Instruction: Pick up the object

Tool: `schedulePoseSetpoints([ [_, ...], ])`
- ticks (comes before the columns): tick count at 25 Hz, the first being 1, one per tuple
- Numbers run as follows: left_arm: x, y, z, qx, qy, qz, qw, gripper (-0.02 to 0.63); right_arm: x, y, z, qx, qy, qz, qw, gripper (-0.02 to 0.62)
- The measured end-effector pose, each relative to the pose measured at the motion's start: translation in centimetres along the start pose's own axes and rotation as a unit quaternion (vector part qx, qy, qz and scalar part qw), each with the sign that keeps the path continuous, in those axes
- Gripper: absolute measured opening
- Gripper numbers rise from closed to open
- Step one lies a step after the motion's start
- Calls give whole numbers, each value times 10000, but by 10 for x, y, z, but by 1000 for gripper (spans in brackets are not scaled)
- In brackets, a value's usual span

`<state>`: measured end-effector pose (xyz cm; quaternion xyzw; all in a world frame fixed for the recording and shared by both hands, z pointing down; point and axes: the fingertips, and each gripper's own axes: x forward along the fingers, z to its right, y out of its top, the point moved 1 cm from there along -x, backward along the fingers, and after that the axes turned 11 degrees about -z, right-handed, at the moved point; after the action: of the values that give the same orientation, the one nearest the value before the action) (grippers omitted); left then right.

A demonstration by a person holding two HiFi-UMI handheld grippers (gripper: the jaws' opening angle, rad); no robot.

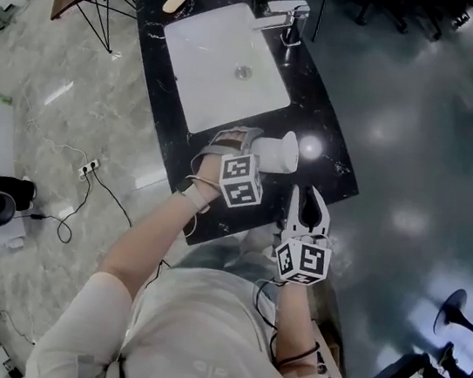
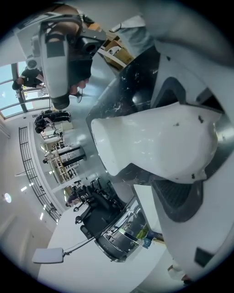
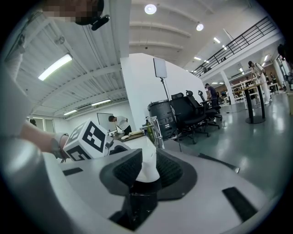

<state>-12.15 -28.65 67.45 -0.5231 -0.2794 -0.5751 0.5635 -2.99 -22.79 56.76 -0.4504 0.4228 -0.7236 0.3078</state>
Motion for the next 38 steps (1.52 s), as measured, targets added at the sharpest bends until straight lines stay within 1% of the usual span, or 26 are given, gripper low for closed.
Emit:
schedulePoseSetpoints([
  [5,0,1,0,5,141,13,9999,440,-6,-4,2,43,-65,10,10000,80],
  [9,-3,2,-2,-127,261,162,9994,440,-11,-7,4,76,-115,2,9999,80],
  [12,-6,1,-1,-356,277,250,9987,440,-14,-7,5,96,-141,19,9999,80],
  [14,-10,1,2,-633,74,352,9973,440,-16,-7,5,94,-152,42,9998,80],
  [15,-13,1,4,-835,-69,436,9955,440,-17,-7,5,90,-154,51,9998,80],
  [17,-18,-1,6,-1297,-307,637,9890,440,-19,-8,4,84,-159,67,9998,80],
  [18,-20,-3,6,-1488,-369,713,9856,439,-20,-8,4,84,-164,73,9998,80],
  [20,-25,-8,7,-1711,-395,778,9814,439,-22,-8,3,92,-175,78,9998,80],
  [24,-31,-16,20,-1781,-333,807,9801,437,-26,-11,1,87,-181,94,9998,80],
  [28,-43,-16,25,-1869,-277,1022,9766,437,-28,-10,-2,91,-192,123,9997,80],
  [33,-69,-6,26,-2149,-330,1449,9653,436,-35,-4,-6,74,-228,218,9995,80],
  [38,-98,5,22,-2339,-253,1884,9535,436,-45,7,-7,31,-354,371,9987,80],
])
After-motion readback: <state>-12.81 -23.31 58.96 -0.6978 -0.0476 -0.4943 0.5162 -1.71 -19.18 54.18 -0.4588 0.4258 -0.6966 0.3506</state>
